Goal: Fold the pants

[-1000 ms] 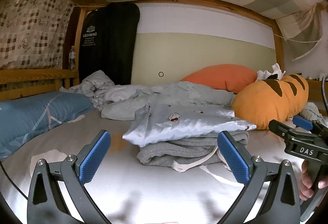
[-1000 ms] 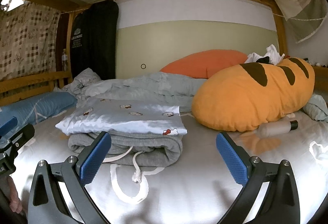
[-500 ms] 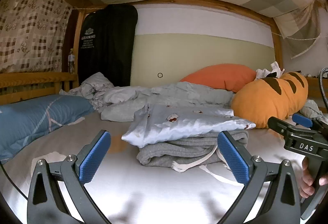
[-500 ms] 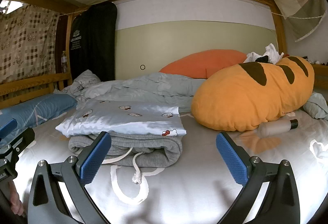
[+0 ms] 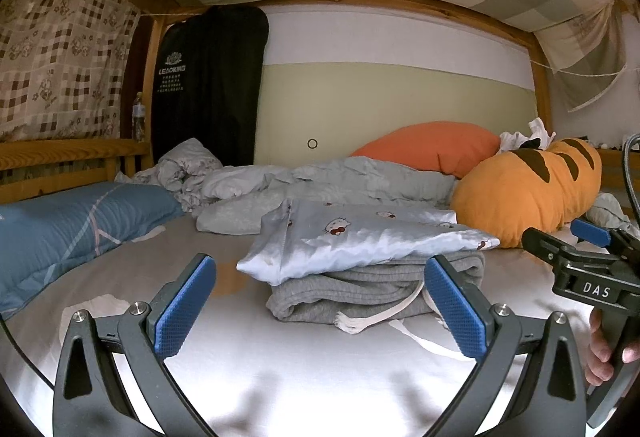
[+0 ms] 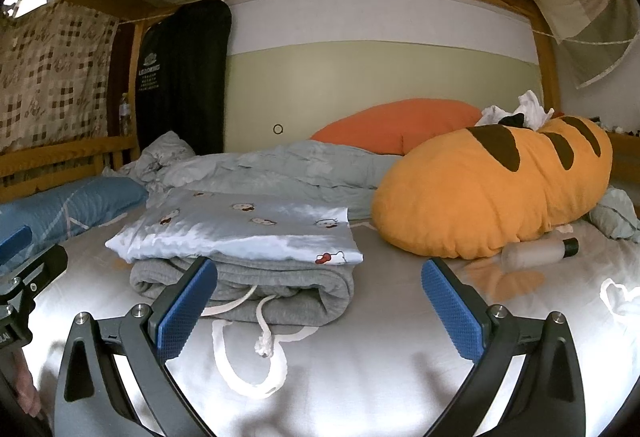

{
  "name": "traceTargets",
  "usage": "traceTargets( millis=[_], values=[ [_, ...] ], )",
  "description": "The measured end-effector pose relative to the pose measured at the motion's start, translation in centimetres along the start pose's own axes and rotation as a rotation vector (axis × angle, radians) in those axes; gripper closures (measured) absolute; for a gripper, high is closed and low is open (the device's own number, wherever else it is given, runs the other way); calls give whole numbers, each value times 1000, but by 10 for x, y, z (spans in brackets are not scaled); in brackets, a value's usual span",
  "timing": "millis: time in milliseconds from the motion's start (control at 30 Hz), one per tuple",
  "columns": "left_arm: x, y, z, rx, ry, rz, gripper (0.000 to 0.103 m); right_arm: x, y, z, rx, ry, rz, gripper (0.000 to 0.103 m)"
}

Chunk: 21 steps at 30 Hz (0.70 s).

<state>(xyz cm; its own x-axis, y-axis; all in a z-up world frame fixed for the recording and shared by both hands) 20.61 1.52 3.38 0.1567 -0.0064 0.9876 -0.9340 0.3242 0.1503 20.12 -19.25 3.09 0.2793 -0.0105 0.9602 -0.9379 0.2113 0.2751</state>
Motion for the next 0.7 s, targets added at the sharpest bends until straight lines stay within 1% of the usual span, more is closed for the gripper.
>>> traceTargets(
  millis=[367, 700],
  values=[
    [0, -1, 0, 0, 0, -1, 0, 2, -1, 3, -8, -24, -7, 1],
    [-1, -3, -1, -2, 0, -4, 0, 1, -2, 3, -8, -14, -12, 1]
  ],
)
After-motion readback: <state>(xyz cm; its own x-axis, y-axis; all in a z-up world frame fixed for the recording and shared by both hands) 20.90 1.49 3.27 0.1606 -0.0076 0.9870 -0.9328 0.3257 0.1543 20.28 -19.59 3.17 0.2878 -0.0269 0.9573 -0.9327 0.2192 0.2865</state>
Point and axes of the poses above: each gripper's, at about its wrist camera, not at the fingertips, and y roughly against the way its jaws point, z to its right, x to its top, the point moved 1 cm from there along -y, roughly the way its jaws point, and after that the axes turned 15 degrees about -x, right-handed, at the moved point
